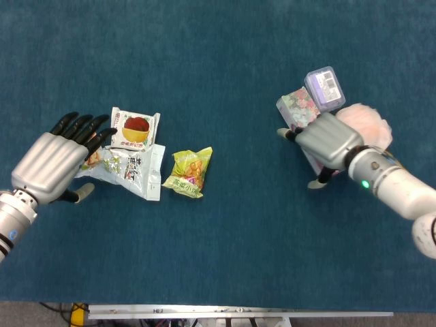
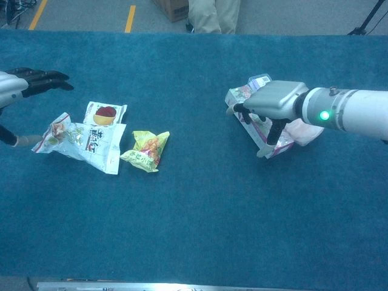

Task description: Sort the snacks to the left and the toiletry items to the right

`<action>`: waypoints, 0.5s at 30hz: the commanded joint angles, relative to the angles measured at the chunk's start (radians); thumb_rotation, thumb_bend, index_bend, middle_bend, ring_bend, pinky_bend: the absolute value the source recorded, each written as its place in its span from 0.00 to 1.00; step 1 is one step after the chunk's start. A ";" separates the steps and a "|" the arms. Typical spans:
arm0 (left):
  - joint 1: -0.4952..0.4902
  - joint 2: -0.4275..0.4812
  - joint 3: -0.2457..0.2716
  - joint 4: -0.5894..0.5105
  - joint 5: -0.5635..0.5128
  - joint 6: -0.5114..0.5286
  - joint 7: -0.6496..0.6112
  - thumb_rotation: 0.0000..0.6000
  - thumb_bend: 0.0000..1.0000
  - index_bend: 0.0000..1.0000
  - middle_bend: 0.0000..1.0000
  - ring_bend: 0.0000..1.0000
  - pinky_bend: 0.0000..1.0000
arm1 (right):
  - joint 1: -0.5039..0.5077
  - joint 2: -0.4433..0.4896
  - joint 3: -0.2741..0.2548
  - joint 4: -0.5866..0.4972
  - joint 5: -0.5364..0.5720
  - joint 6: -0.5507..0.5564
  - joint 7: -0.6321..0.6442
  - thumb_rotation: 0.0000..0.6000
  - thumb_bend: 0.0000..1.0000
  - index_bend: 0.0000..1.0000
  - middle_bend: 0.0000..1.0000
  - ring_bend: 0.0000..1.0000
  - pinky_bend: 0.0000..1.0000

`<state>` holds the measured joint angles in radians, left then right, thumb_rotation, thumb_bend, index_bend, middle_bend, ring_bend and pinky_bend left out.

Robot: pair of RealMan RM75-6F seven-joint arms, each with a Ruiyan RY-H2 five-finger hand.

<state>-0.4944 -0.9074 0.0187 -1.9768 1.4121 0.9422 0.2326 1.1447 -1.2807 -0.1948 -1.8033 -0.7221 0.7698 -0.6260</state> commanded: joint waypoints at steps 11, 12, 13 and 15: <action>-0.011 -0.012 -0.003 0.004 -0.007 -0.006 0.008 1.00 0.27 0.08 0.00 0.00 0.01 | -0.061 0.029 0.038 -0.006 -0.107 0.030 0.077 0.69 0.00 0.09 0.34 0.41 0.35; -0.010 -0.011 -0.003 0.003 -0.008 -0.004 0.008 1.00 0.27 0.08 0.00 0.00 0.01 | -0.068 0.031 0.047 -0.010 -0.125 0.038 0.089 0.69 0.00 0.09 0.34 0.41 0.36; -0.009 -0.008 -0.004 0.004 -0.009 0.000 0.008 1.00 0.27 0.08 0.00 0.00 0.01 | -0.079 0.035 0.061 -0.016 -0.151 0.050 0.110 0.69 0.00 0.09 0.34 0.40 0.35; -0.005 -0.005 -0.005 0.007 -0.013 0.008 0.006 1.00 0.27 0.08 0.00 0.00 0.01 | -0.101 0.046 0.079 -0.026 -0.192 0.075 0.144 0.69 0.00 0.09 0.34 0.39 0.36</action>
<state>-0.5009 -0.9140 0.0146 -1.9711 1.4009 0.9483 0.2391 1.0693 -1.2463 -0.1410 -1.8161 -0.8731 0.8165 -0.5186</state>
